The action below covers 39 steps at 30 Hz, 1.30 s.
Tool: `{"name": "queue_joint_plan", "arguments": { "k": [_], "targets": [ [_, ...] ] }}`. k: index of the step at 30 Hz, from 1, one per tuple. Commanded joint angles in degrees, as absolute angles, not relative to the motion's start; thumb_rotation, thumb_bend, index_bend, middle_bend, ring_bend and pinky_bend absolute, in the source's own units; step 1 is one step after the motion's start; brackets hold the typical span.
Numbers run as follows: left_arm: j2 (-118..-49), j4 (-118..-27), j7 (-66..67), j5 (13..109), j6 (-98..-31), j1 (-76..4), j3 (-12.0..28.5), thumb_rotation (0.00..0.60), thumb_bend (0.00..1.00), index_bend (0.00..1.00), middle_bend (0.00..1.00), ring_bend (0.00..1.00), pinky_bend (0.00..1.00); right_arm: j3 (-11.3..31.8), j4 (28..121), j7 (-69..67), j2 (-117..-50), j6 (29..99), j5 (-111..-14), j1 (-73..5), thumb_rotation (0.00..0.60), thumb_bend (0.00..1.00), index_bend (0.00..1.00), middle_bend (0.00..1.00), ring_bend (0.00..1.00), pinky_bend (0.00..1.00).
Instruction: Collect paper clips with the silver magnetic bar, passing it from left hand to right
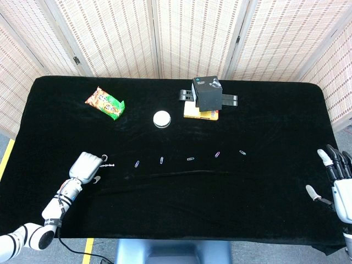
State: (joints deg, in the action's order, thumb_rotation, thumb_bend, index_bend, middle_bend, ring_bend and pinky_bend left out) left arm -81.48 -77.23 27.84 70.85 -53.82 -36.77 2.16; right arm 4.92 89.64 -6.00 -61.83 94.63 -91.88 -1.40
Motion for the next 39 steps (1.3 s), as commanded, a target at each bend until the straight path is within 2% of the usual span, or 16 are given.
{"name": "queue_joint_plan", "arguments": {
  "k": [1, 12, 22, 39],
  "targets": [
    [-82.40, -76.12, 27.52, 71.20, -54.08, -36.78, 2.32, 0.600, 0.25, 0.44, 0.90, 0.97, 0.97, 4.75, 89.54, -6.32, -61.70, 95.04, -92.18, -1.17, 0.600, 0.26, 0.00, 0.00, 0.00, 0.00],
    [-83.16, -73.82, 26.66, 70.38, -52.71, -37.45, 2.93, 0.600, 0.25, 0.48, 0.91, 0.97, 0.97, 4.72, 89.55, -6.22, -61.64, 94.53, -91.92, -1.31, 0.600, 0.26, 0.00, 0.00, 0.00, 0.00],
    [-82.44, -73.08, 24.06, 70.13, -48.61, -39.16, 2.94, 0.600, 0.40, 0.52, 0.92, 0.97, 0.97, 4.84, 89.65, -5.49, -61.81, 93.79, -91.42, -1.63, 0.600, 0.26, 0.00, 0.00, 0.00, 0.00],
    [-83.42, -69.81, 21.66, 70.27, -46.05, -40.48, 2.63, 0.600, 0.40, 0.51, 0.94, 0.96, 0.97, 5.35, 89.81, -5.20, -61.77, 93.01, -89.99, -1.86, 0.600, 0.26, 0.00, 0.00, 0.00, 0.00]
  ]
}}
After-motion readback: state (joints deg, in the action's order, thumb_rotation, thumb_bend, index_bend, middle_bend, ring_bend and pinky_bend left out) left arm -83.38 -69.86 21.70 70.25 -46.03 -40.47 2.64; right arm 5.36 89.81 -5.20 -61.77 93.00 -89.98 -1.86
